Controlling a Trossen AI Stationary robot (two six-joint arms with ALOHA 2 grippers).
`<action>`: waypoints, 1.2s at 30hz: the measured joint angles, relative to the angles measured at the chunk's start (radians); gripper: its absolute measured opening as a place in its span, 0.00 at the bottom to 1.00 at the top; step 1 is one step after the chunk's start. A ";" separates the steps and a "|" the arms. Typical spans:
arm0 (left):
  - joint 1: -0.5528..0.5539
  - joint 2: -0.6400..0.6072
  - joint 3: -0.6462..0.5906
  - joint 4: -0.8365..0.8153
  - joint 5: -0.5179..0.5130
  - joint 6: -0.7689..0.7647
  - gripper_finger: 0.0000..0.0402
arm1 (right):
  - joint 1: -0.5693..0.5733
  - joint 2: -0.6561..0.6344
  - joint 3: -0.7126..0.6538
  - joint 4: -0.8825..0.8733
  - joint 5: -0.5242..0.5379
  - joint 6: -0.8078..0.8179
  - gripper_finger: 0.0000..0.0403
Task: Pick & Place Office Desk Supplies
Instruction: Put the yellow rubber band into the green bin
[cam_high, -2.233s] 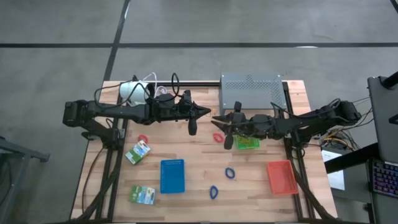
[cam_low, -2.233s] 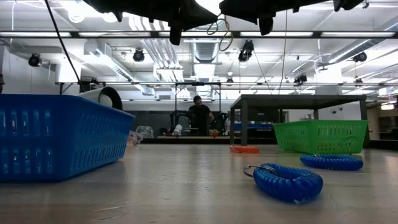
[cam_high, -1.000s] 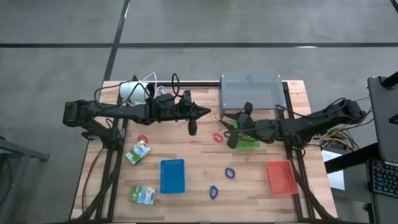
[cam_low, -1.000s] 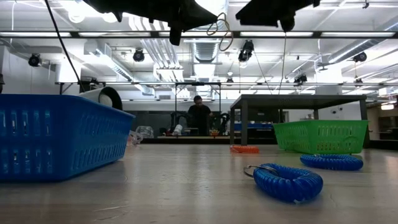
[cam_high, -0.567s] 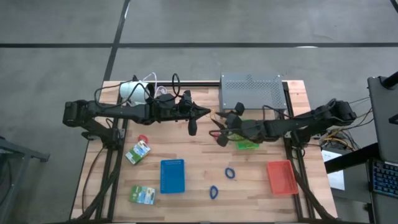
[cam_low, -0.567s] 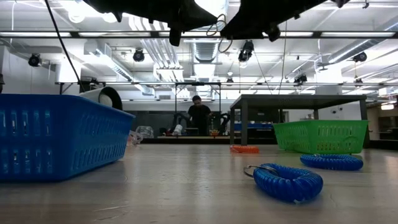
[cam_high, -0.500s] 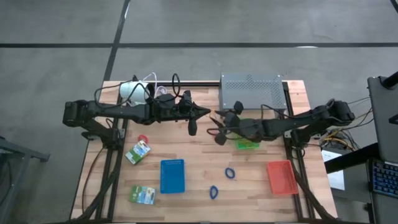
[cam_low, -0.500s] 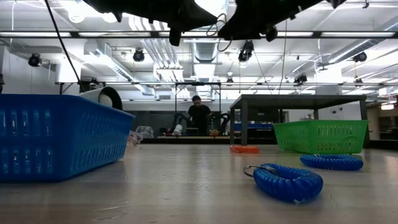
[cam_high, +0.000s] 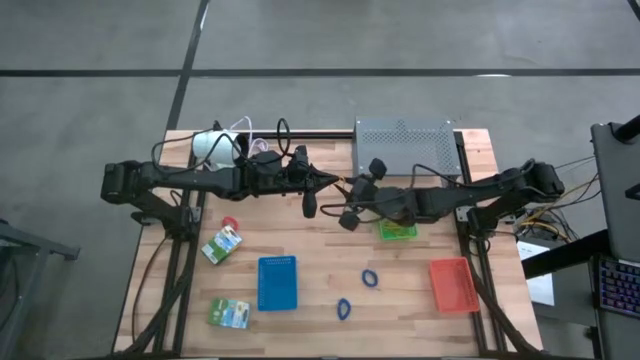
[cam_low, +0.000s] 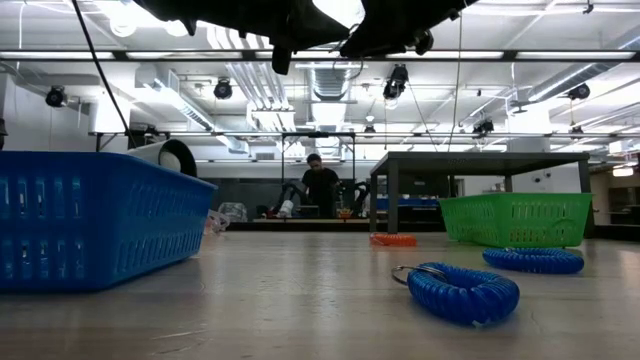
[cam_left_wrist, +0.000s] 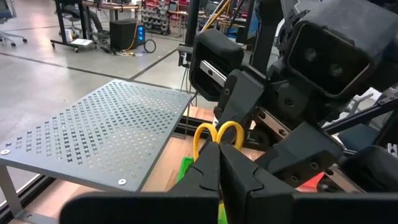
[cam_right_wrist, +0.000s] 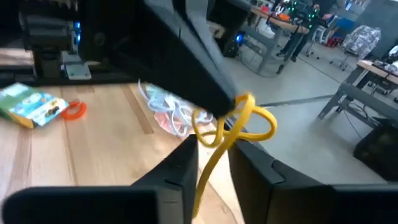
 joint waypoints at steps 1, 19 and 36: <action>0.000 0.000 0.000 0.000 0.000 0.000 0.01 | 0.000 0.000 0.000 -0.015 0.000 0.004 0.18; 0.000 0.000 0.000 0.002 0.000 -0.004 0.02 | 0.000 -0.037 -0.011 -0.061 -0.002 0.046 0.02; 0.000 0.000 0.000 0.003 0.000 -0.140 0.32 | 0.000 -0.077 -0.011 -0.127 -0.001 0.049 0.02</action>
